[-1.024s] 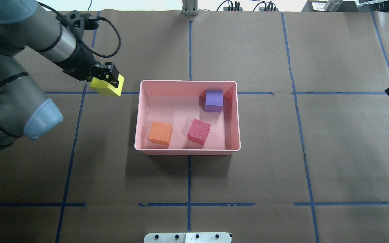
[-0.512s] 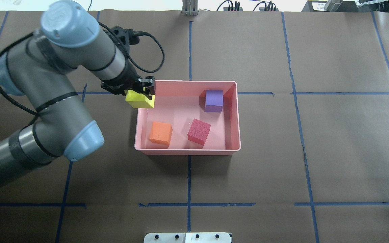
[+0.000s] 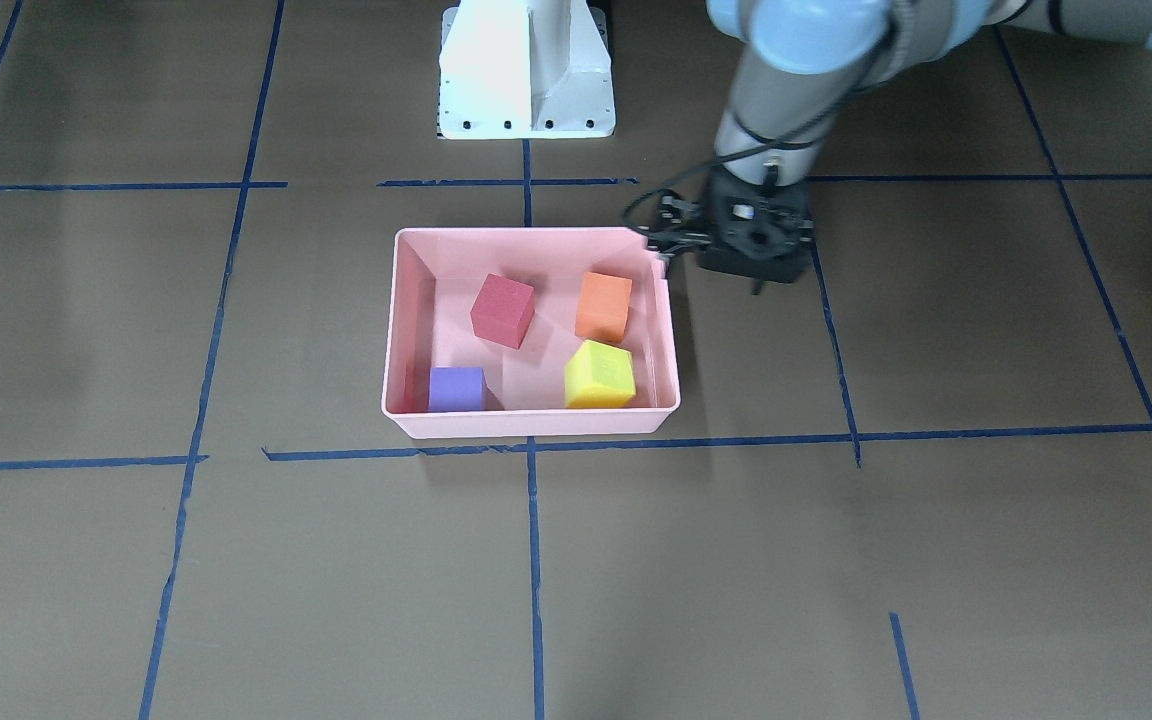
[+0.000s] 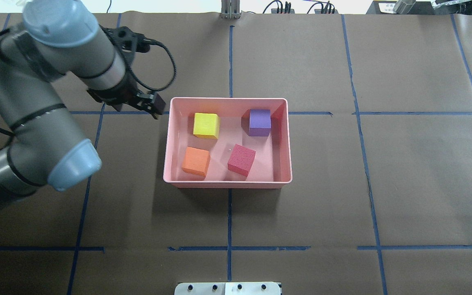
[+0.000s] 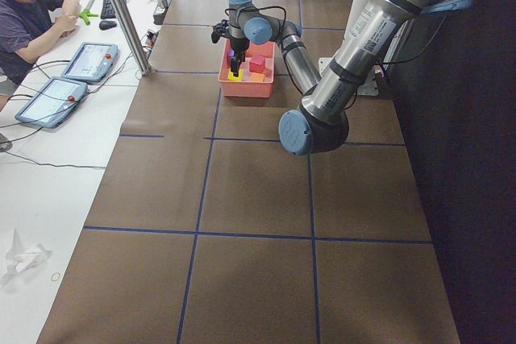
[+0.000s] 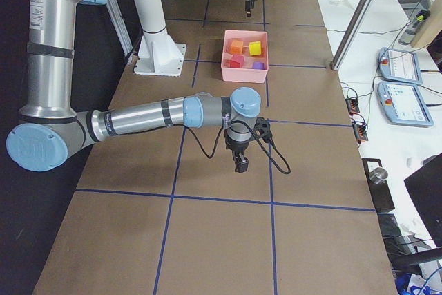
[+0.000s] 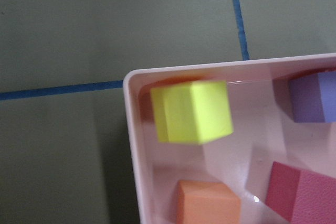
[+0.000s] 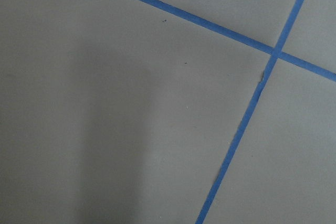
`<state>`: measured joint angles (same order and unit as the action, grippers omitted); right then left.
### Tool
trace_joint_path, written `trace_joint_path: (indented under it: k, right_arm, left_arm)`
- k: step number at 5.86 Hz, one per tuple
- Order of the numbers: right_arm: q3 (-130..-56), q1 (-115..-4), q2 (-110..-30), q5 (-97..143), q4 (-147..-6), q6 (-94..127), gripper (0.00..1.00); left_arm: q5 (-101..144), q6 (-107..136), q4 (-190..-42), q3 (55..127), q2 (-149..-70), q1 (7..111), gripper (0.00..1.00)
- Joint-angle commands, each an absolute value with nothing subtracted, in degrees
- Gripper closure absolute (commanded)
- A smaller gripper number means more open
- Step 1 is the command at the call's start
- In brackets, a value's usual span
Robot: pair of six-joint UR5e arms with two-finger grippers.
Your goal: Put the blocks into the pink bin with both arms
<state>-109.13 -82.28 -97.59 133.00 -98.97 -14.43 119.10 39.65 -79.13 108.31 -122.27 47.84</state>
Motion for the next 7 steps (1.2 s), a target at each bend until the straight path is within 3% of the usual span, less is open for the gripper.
trace_joint_path:
  k: [1,4,7]
  right_arm:
    - [-108.9,-86.6,-100.2,133.2,-98.7,-17.0,0.00]
    - [-107.4,-90.1,-102.7,134.2,-98.7,-16.7,0.00]
    - [-107.7,-90.1,-103.0,134.6,-98.7,-14.4,0.00]
  left_arm:
    - [127.0,19.8,-79.0,109.3,-111.2,59.9,0.00]
    - [133.1,-1.3,-79.5,105.6,-94.1,81.1,0.00]
    - [132.9,-13.1,-80.3,102.6,-85.9,88.4,0.00]
